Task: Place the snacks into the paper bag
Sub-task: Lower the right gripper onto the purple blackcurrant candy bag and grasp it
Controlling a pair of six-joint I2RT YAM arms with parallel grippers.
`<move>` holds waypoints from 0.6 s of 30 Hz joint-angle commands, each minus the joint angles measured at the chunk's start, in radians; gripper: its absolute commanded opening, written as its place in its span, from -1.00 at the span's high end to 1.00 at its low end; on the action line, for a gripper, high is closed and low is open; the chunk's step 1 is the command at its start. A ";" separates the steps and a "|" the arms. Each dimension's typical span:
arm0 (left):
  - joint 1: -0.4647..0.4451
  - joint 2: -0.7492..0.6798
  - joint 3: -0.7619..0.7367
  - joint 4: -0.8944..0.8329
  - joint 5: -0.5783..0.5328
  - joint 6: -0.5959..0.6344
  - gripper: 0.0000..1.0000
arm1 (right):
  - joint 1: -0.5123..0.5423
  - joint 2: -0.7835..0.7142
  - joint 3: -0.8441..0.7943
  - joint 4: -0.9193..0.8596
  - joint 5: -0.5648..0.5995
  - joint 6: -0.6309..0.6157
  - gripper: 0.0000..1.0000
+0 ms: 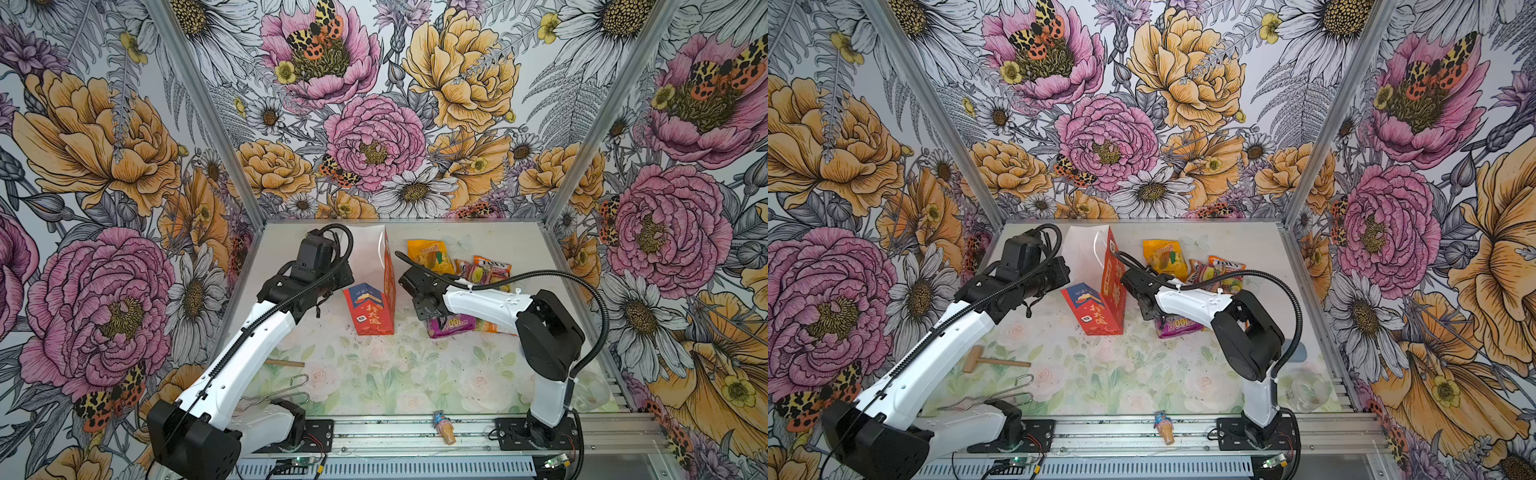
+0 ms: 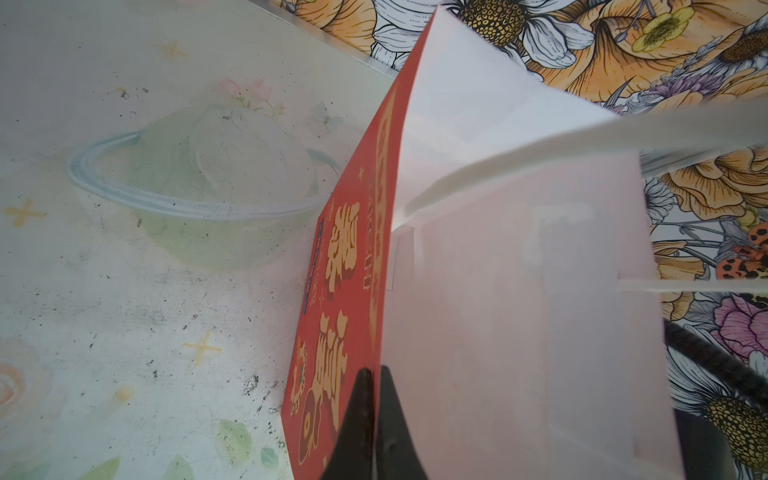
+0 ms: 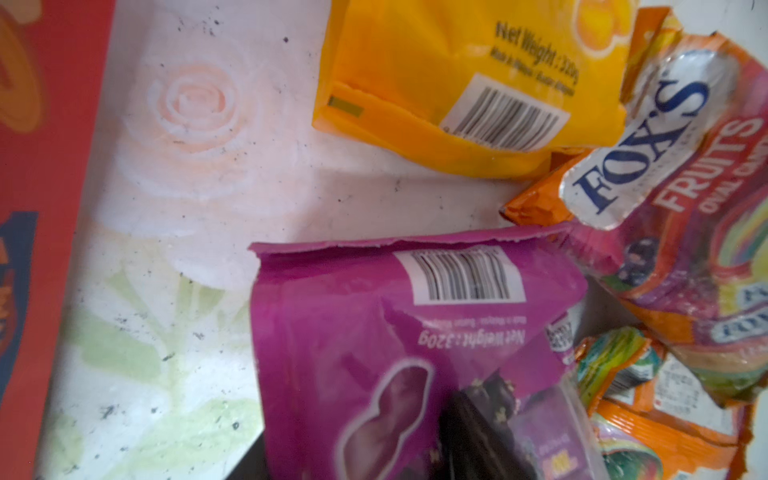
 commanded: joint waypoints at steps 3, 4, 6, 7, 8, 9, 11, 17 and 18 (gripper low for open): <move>0.006 -0.005 -0.013 0.025 0.018 -0.014 1.00 | -0.019 -0.018 0.009 0.001 0.014 -0.004 0.33; 0.006 -0.004 -0.014 0.025 0.019 -0.014 1.00 | -0.021 -0.030 0.002 0.008 0.010 -0.007 0.48; 0.006 -0.001 -0.014 0.025 0.019 -0.013 1.00 | -0.027 -0.062 -0.018 0.029 -0.005 -0.015 0.86; 0.006 0.001 -0.015 0.025 0.018 -0.013 1.00 | -0.030 -0.083 -0.033 0.043 -0.012 -0.020 1.00; 0.006 0.001 -0.014 0.025 0.018 -0.014 1.00 | -0.034 -0.104 -0.047 0.058 -0.020 -0.027 1.00; 0.006 0.003 -0.015 0.025 0.018 -0.014 1.00 | -0.038 -0.124 -0.060 0.070 -0.032 -0.035 1.00; 0.007 0.006 -0.015 0.025 0.018 -0.013 1.00 | -0.050 -0.168 -0.090 0.104 -0.067 -0.058 1.00; 0.005 0.012 -0.015 0.025 0.021 -0.015 1.00 | -0.085 -0.332 -0.211 0.259 -0.156 -0.144 1.00; 0.003 0.012 -0.013 0.025 0.023 -0.013 1.00 | -0.087 -0.359 -0.232 0.291 -0.163 -0.165 1.00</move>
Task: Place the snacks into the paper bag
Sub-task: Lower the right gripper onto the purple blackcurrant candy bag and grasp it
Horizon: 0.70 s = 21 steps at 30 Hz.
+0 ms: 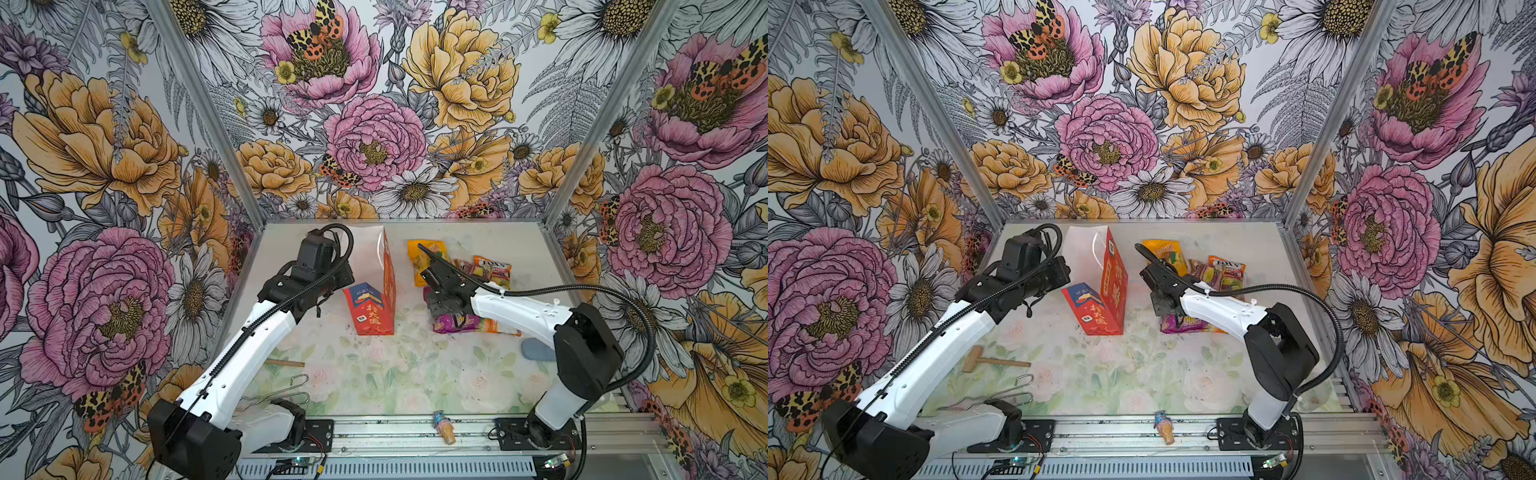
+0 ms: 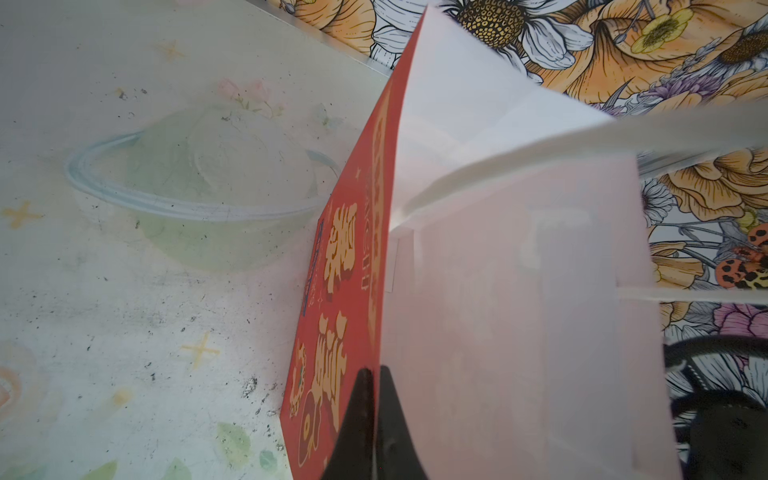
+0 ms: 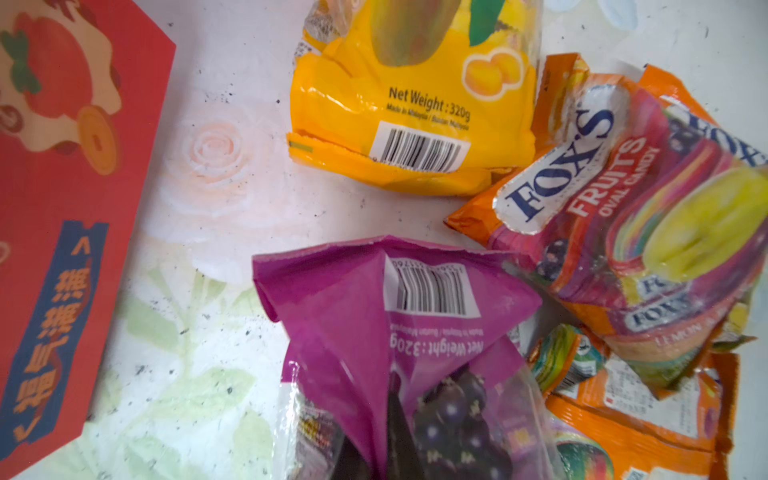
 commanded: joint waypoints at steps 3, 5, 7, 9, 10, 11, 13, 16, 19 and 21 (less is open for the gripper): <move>0.005 0.005 -0.009 0.014 0.028 -0.012 1.00 | -0.011 -0.190 -0.088 0.234 -0.054 -0.134 1.00; 0.005 0.004 -0.006 0.014 0.033 -0.013 1.00 | -0.018 -0.250 -0.113 0.285 -0.064 -0.168 1.00; 0.001 0.003 -0.004 0.014 0.034 -0.012 1.00 | -0.026 -0.311 -0.126 0.331 -0.091 -0.193 1.00; 0.003 0.001 -0.005 0.014 0.035 -0.012 1.00 | -0.032 -0.368 -0.133 0.387 -0.124 -0.214 1.00; 0.001 0.001 -0.005 0.014 0.033 -0.013 1.00 | -0.036 -0.397 -0.137 0.416 -0.140 -0.220 1.00; 0.001 0.001 -0.006 0.014 0.034 -0.012 1.00 | -0.041 -0.423 -0.137 0.448 -0.158 -0.223 1.00; 0.001 0.002 -0.005 0.014 0.033 -0.014 1.00 | -0.048 -0.464 -0.143 0.509 -0.202 -0.229 1.00; 0.000 0.005 -0.005 0.014 0.036 -0.014 1.00 | -0.051 -0.516 -0.178 0.663 -0.267 -0.244 1.00; -0.001 0.007 -0.004 0.014 0.036 -0.014 1.00 | -0.055 -0.535 -0.168 0.774 -0.290 -0.251 1.00; -0.003 0.008 -0.005 0.014 0.036 -0.014 1.00 | -0.055 -0.519 -0.116 0.799 -0.331 -0.269 1.00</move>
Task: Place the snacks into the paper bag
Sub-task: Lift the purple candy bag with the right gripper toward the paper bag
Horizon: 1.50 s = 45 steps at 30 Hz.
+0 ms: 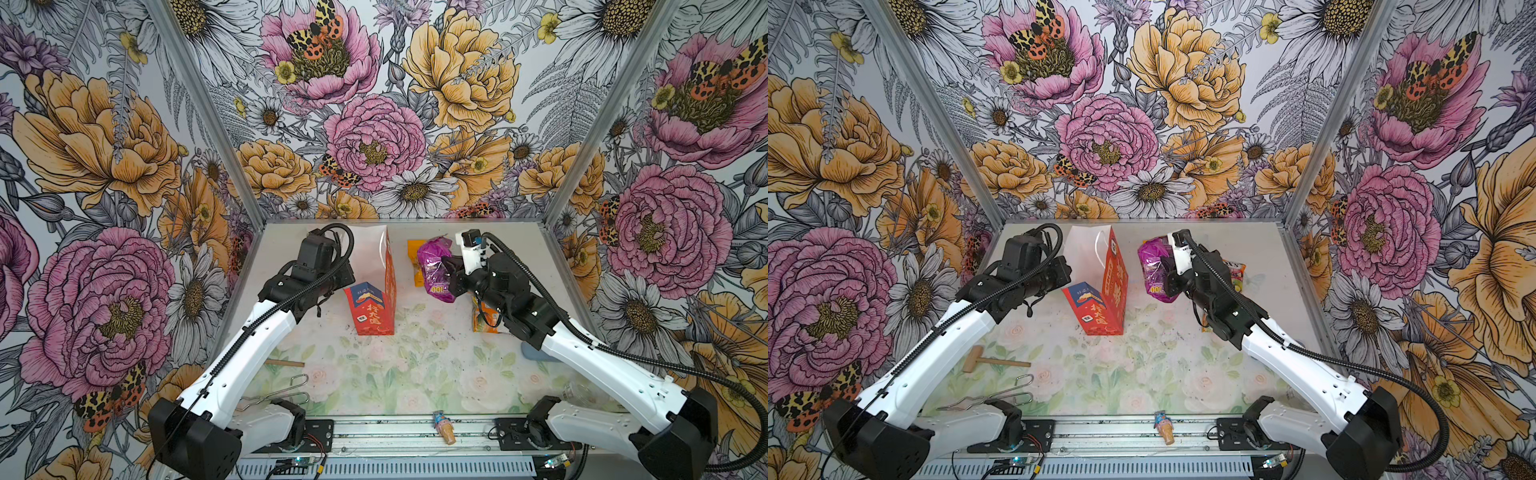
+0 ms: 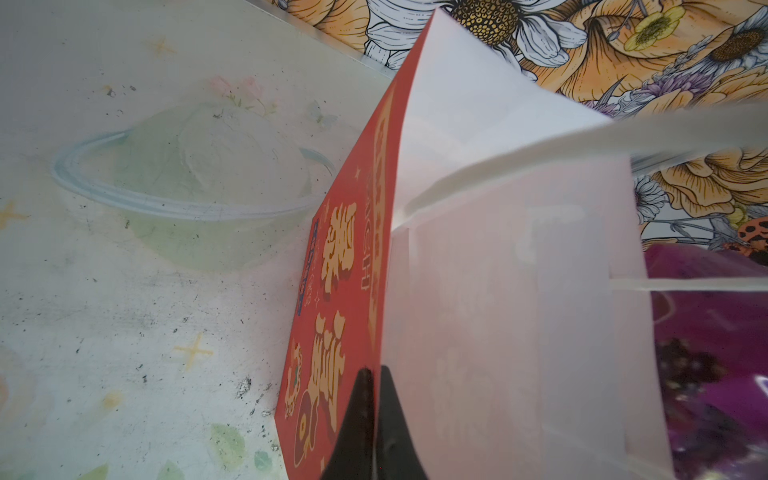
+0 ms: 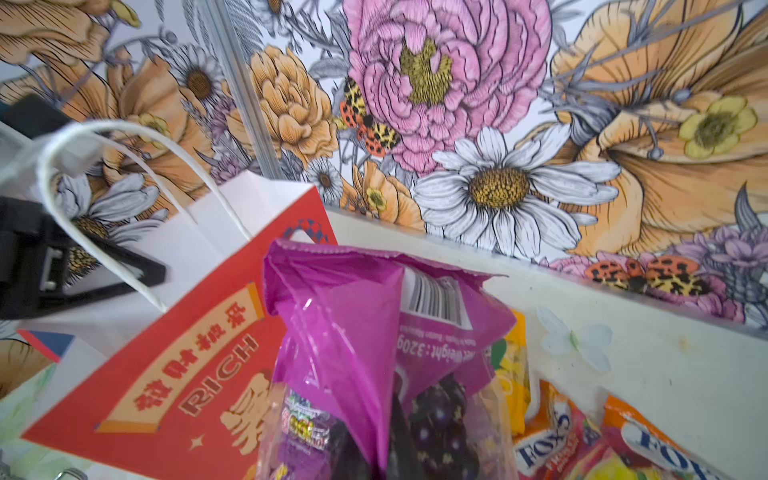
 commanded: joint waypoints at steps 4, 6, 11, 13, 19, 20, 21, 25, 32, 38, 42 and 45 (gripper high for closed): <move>-0.006 0.012 -0.003 0.010 0.022 -0.014 1.00 | -0.003 0.061 0.205 0.273 -0.152 -0.067 1.00; -0.008 0.013 -0.002 0.010 0.022 -0.014 1.00 | -0.004 0.105 0.283 0.306 -0.165 -0.079 1.00; -0.009 0.014 0.001 0.010 0.022 -0.012 1.00 | 0.007 0.252 0.538 0.329 -0.242 -0.081 1.00; -0.011 0.013 0.000 0.010 0.021 -0.012 1.00 | 0.023 0.316 0.632 0.345 -0.261 -0.090 1.00; -0.012 0.012 0.004 0.010 0.022 -0.013 1.00 | 0.060 0.477 0.833 0.407 -0.276 -0.050 1.00; -0.011 0.011 0.007 0.010 0.022 -0.014 1.00 | 0.069 0.502 0.849 0.431 -0.276 -0.039 1.00; -0.014 0.011 0.007 0.010 0.024 -0.014 1.00 | 0.077 0.523 0.865 0.452 -0.273 -0.029 1.00; -0.018 0.008 0.009 0.010 0.023 -0.014 1.00 | 0.100 0.591 0.895 0.527 -0.249 0.034 1.00; -0.020 -0.002 0.004 0.010 0.022 -0.017 1.00 | 0.124 0.645 0.851 0.648 -0.203 0.152 1.00; -0.021 -0.001 0.001 0.010 0.021 -0.020 1.00 | 0.152 0.579 0.729 0.656 -0.146 0.135 1.00; -0.021 -0.003 -0.004 0.011 0.015 -0.021 1.00 | 0.152 0.515 0.641 0.621 -0.113 0.130 1.00; -0.021 -0.004 -0.006 0.010 0.011 -0.024 1.00 | 0.181 0.478 0.596 0.581 -0.093 0.116 1.00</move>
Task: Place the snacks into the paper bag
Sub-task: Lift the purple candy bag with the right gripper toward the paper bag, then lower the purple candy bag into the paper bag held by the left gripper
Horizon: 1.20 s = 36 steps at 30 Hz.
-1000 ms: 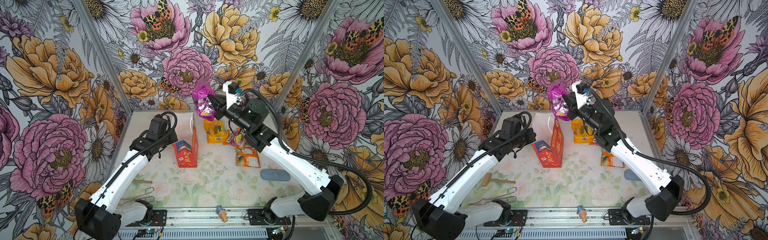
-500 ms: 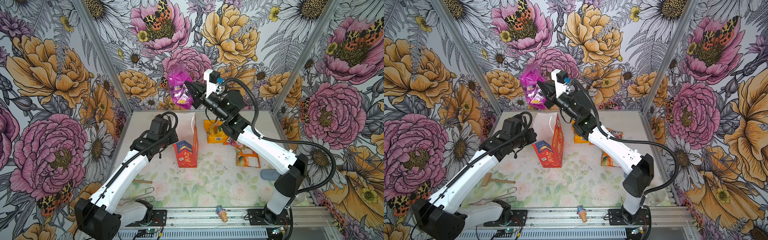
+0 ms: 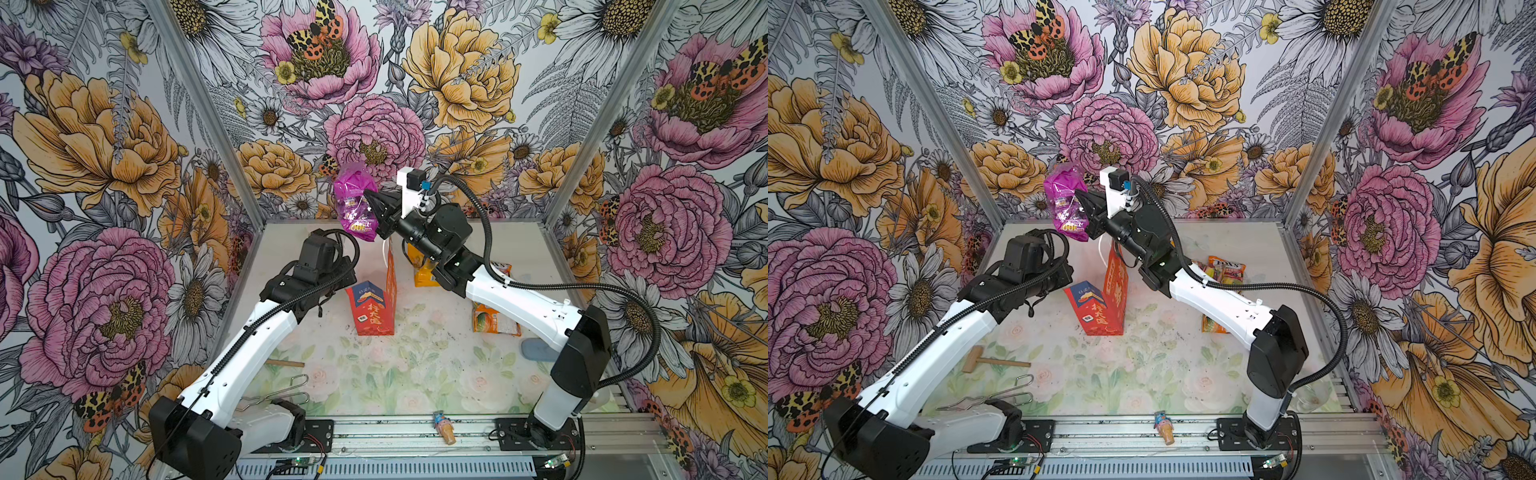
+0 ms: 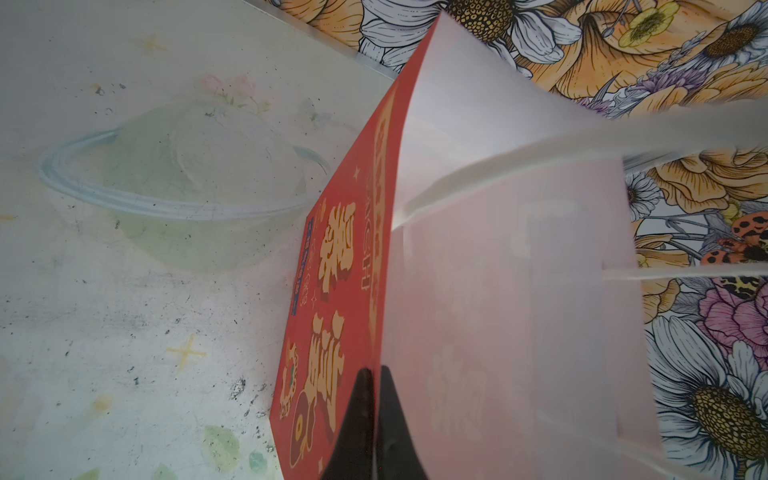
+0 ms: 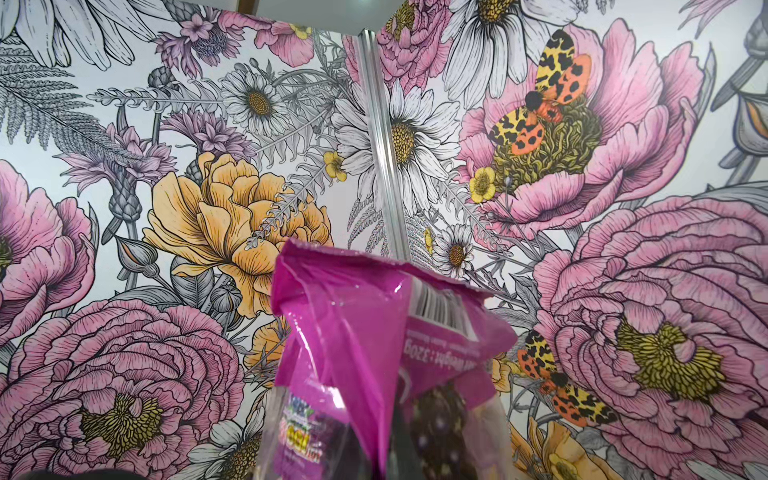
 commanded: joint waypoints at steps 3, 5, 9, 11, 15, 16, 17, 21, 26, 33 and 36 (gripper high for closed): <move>-0.007 -0.006 -0.005 0.003 0.011 -0.018 1.00 | 0.031 -0.130 -0.039 0.062 0.069 -0.011 1.00; -0.008 -0.006 -0.003 0.003 0.013 -0.018 1.00 | 0.032 -0.141 -0.057 0.057 0.084 -0.012 1.00; -0.010 -0.004 -0.002 0.004 0.018 -0.020 1.00 | 0.033 -0.141 -0.070 0.027 0.094 -0.001 1.00; -0.013 -0.003 -0.003 0.004 0.020 -0.020 1.00 | 0.035 -0.134 -0.072 0.016 0.092 0.010 1.00; -0.013 -0.003 -0.002 0.007 0.024 -0.022 1.00 | 0.042 -0.120 -0.089 0.023 0.116 0.021 1.00; -0.013 -0.004 -0.003 0.009 0.026 -0.021 1.00 | 0.042 -0.115 -0.090 0.024 0.118 0.027 1.00; -0.013 -0.004 -0.002 0.010 0.028 -0.021 1.00 | 0.045 -0.111 -0.092 0.026 0.118 0.031 1.00; -0.013 -0.004 -0.001 0.009 0.030 -0.021 1.00 | 0.052 -0.102 -0.087 0.008 0.117 0.039 1.00; -0.014 -0.003 0.001 0.009 0.032 -0.021 1.00 | 0.062 -0.091 -0.100 -0.007 0.127 0.042 1.00; -0.017 0.000 0.000 0.009 0.036 -0.021 1.00 | 0.068 -0.063 -0.136 0.049 0.152 0.032 1.00; -0.017 -0.001 0.001 0.009 0.036 -0.020 1.00 | 0.068 -0.045 -0.135 0.069 0.155 0.012 1.00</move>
